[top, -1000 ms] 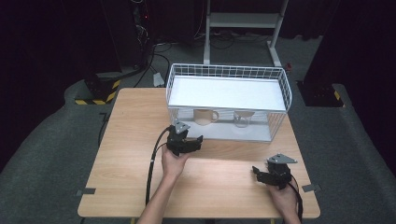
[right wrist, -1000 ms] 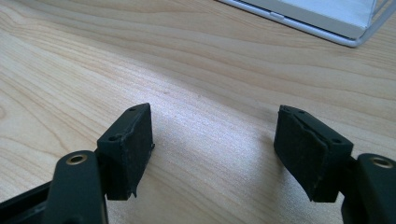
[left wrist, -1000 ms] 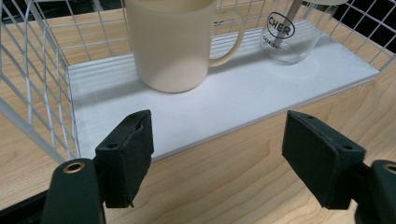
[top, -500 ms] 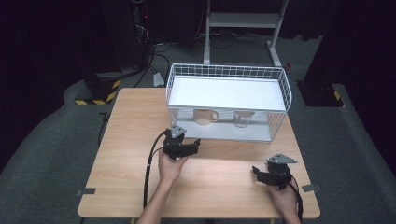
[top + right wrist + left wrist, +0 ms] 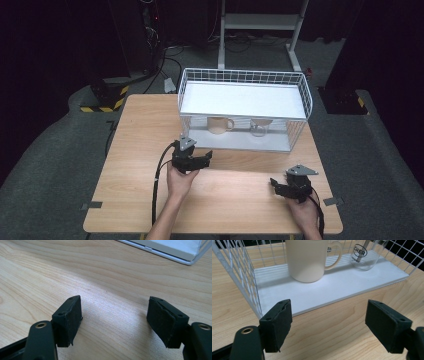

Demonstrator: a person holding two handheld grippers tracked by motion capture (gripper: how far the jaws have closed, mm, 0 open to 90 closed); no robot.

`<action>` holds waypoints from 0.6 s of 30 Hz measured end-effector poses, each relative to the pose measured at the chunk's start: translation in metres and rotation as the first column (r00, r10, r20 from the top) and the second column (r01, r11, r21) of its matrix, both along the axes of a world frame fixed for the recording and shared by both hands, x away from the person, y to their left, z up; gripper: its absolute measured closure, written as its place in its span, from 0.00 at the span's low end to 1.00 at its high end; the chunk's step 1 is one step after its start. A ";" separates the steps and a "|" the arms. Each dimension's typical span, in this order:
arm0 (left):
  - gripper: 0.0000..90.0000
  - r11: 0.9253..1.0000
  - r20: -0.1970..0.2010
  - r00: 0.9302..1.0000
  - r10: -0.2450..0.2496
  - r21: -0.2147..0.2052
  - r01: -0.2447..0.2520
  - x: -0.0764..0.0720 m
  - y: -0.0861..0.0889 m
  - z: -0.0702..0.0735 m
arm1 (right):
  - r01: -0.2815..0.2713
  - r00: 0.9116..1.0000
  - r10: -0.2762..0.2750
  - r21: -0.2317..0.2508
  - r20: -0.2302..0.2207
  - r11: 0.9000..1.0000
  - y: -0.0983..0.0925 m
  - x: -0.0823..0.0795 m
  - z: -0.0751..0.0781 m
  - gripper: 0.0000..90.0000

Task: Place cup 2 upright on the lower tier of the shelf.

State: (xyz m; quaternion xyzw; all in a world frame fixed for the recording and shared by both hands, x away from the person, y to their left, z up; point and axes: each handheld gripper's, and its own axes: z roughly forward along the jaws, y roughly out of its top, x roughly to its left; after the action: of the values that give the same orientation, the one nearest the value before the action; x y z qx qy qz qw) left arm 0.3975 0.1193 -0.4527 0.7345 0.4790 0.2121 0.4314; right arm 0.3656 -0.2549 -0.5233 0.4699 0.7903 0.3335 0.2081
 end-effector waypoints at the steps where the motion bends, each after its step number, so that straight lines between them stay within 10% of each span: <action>1: 0.24 1.000 0.000 1.000 0.003 0.002 -0.003 -0.001 0.000 0.000 | 0.000 1.000 0.000 0.000 0.000 1.000 0.000 0.000 0.000 0.32; 18: 0.23 1.000 0.005 1.000 0.006 0.007 -0.006 -0.014 0.007 -0.005 | 0.000 1.000 0.000 0.000 0.000 1.000 0.000 0.000 0.000 0.32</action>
State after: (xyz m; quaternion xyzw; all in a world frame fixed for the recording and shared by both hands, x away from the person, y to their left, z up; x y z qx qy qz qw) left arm 0.3834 0.1259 -0.4574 0.7340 0.4793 0.2167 0.4296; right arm 0.3656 -0.2549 -0.5233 0.4700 0.7903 0.3336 0.2080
